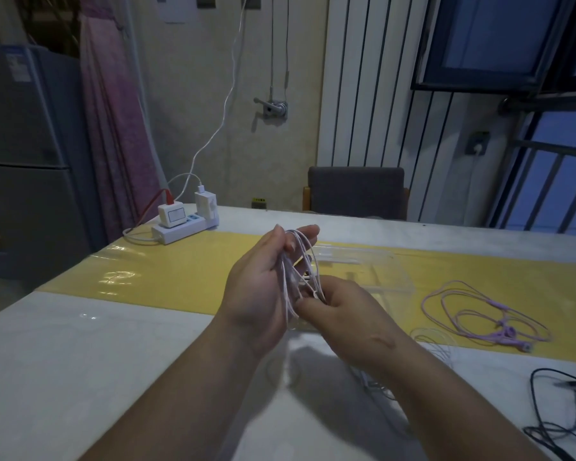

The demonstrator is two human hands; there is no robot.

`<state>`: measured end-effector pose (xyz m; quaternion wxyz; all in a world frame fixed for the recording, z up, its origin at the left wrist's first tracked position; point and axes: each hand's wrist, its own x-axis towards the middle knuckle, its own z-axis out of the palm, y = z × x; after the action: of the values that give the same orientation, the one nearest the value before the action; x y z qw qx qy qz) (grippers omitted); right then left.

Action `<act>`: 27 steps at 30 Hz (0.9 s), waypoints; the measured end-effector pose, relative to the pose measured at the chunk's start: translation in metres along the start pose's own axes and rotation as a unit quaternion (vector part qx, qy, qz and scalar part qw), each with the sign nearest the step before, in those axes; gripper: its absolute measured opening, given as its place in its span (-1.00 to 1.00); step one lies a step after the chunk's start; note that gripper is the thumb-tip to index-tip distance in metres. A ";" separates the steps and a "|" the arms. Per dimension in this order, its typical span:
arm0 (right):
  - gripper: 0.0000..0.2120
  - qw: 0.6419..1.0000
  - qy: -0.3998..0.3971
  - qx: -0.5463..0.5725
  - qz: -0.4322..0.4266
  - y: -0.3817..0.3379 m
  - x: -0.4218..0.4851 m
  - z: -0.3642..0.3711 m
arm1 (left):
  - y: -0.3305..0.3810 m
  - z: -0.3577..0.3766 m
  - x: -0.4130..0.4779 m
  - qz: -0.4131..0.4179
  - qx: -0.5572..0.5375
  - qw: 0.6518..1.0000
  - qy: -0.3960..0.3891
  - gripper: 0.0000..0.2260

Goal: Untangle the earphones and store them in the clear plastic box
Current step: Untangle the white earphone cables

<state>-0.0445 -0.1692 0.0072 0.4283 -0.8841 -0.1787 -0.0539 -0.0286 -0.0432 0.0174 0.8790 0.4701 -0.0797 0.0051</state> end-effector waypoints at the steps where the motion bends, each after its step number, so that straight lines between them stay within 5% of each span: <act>1: -0.78 0.998 -0.017 0.055 0.014 -0.002 -0.001 -0.001 | -0.001 0.000 0.000 0.007 0.007 1.000 0.008 -0.57; 4: -0.93 0.971 -0.072 0.223 0.047 -0.005 -0.005 -0.008 | 0.001 -0.002 0.000 0.065 0.050 0.996 0.020 -0.69; 6: -0.97 0.977 -0.054 0.205 0.034 -0.004 -0.006 -0.012 | 0.003 -0.008 0.004 0.122 0.156 0.980 0.029 -0.71; 9: -0.82 0.979 0.013 0.200 0.028 -0.001 -0.004 -0.013 | 0.005 -0.018 0.010 0.134 0.258 0.956 0.045 -0.72; 15: -0.57 0.950 -0.003 0.308 0.050 -0.009 -0.007 -0.017 | 0.003 -0.023 0.012 0.078 0.226 0.969 0.055 -0.75; 21: -0.71 0.978 0.074 0.180 0.079 -0.011 -0.008 -0.007 | -0.003 -0.030 0.016 0.130 0.292 0.941 0.113 -0.76; 27: -0.81 0.996 0.011 0.011 0.087 -0.012 -0.033 0.024 | 0.011 -0.023 0.009 0.093 0.543 0.833 0.047 -0.76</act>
<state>-0.0810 -0.1529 -0.0076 0.4426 -0.8911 -0.0970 -0.0238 -0.0172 -0.0187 0.0153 0.4805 0.8613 -0.0660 0.1515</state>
